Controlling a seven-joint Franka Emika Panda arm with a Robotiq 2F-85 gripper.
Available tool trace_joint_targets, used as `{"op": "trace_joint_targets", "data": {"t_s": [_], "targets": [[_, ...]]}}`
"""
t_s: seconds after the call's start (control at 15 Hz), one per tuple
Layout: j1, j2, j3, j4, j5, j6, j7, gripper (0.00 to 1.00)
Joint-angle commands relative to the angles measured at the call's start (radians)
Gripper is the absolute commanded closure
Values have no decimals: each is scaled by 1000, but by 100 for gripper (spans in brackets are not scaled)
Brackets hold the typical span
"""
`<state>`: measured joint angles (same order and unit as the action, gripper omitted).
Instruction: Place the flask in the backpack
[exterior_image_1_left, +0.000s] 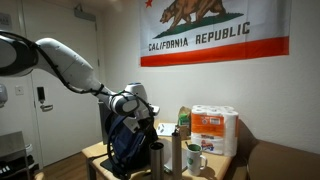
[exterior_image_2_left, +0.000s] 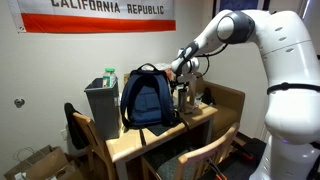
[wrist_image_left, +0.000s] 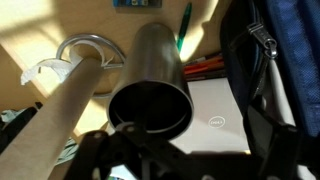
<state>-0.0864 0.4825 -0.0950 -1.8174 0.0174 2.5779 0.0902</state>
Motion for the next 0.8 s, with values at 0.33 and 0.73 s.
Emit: {"op": "trace_joint_targets", "data": {"t_s": [0.33, 0.73], "targets": [[-19, -145, 33, -82, 45, -92, -77, 0], [11, -192, -48, -86, -120, -227, 21, 0]]}}
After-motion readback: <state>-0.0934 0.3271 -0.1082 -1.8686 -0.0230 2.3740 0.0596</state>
